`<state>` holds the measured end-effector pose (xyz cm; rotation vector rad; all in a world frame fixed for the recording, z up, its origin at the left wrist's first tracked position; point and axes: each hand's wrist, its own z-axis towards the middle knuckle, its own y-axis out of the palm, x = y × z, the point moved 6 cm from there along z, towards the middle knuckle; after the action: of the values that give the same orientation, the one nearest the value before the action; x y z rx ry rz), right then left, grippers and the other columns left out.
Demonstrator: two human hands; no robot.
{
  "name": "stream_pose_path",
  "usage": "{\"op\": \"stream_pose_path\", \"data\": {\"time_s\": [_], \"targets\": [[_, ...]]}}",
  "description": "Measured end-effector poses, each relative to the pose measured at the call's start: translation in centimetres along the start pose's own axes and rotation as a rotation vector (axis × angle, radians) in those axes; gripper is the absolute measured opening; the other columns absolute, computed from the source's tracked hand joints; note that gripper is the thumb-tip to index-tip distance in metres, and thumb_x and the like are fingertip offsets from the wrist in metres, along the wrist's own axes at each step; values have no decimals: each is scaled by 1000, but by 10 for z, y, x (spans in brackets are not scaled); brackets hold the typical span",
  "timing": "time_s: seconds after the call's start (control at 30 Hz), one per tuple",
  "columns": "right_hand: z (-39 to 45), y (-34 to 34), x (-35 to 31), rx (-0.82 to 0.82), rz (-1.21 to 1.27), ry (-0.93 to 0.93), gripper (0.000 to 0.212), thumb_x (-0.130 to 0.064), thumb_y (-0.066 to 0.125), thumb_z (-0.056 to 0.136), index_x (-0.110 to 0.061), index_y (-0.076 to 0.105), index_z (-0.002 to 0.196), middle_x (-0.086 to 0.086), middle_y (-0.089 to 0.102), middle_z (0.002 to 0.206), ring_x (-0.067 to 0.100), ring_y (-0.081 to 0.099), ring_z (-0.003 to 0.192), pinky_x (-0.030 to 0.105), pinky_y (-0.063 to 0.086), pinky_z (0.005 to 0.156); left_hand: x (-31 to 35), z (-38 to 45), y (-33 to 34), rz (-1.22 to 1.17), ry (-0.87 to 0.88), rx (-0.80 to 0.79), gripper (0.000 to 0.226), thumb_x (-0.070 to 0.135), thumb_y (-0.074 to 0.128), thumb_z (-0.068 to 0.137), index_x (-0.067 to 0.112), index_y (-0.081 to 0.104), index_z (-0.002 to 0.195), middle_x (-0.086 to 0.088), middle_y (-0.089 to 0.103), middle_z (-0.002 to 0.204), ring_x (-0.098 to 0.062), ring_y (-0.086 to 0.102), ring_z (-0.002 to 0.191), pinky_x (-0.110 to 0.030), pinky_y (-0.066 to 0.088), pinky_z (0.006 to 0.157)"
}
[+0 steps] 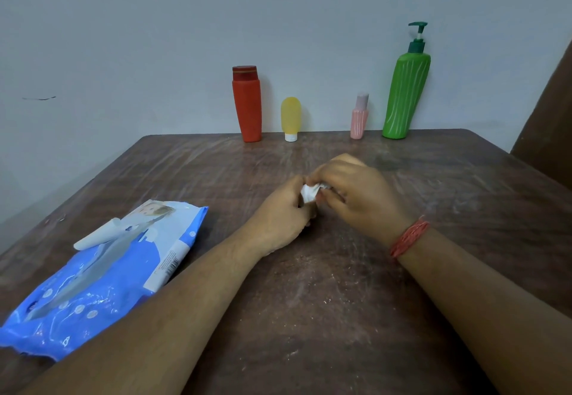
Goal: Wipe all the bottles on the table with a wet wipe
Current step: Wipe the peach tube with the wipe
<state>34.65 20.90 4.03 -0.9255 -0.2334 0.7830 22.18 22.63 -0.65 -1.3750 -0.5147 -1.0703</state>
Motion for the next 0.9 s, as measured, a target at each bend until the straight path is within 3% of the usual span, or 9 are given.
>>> {"op": "stream_pose_path", "data": {"time_s": [0.1,0.17,0.23,0.33,0.5,0.6,0.67,0.8,0.9], "targets": [[1,-7,29,83,-80,132,22,3,63,83,-11,70,99,2,69,94,24,57,96,22,35,75,0,0,0,17,-19,0,24,19,60,99,23,54,121,-2,67,93,-8,63,72,-30,52,71],[-3,-13,40,138,-88,209,21,3,62,83,-11,69,98,2,69,95,25,57,94,19,31,75,1,0,1,35,-23,-3,23,20,58,99,23,52,121,-3,67,94,-8,62,72,-28,49,70],[-3,-12,25,132,-40,148,21,2,63,83,-11,70,98,0,68,94,20,56,93,15,29,73,0,0,0,13,-22,3,23,19,59,99,24,53,121,-3,68,93,-7,62,71,-29,51,69],[0,3,-3,0,0,-37,23,-1,63,82,-12,70,100,-3,68,97,14,53,96,11,31,79,-1,0,-1,-44,-24,11,17,19,59,100,26,56,115,-2,70,93,-4,63,68,-28,52,67],[-3,-9,37,142,-38,177,20,0,63,85,-10,69,101,3,68,100,26,58,98,31,43,81,0,0,-1,-6,-45,10,23,21,57,101,25,51,123,0,68,91,-5,61,70,-23,46,67],[-2,-5,5,100,31,11,20,-8,60,85,-11,70,102,-1,69,102,17,56,98,23,43,86,-1,-1,-2,-85,-33,20,16,23,58,101,27,55,116,1,68,88,0,60,64,-21,46,62],[0,3,-4,52,15,-87,24,1,61,80,-10,70,100,1,70,101,17,55,97,16,36,86,-1,-1,-2,-123,-40,19,15,23,58,101,29,57,114,2,68,88,0,59,64,-24,48,65],[1,-13,27,226,-40,112,26,7,64,78,-7,70,99,5,70,98,27,60,96,37,49,85,-1,0,-2,-77,-34,33,21,24,57,101,29,53,121,4,64,83,-1,58,62,-23,43,63],[-2,-8,4,156,17,-16,22,-2,60,83,-11,70,101,-1,70,101,16,56,98,24,43,87,-1,0,-2,-147,-21,40,16,24,58,101,30,56,116,5,64,82,-3,58,64,-26,46,64]]}}
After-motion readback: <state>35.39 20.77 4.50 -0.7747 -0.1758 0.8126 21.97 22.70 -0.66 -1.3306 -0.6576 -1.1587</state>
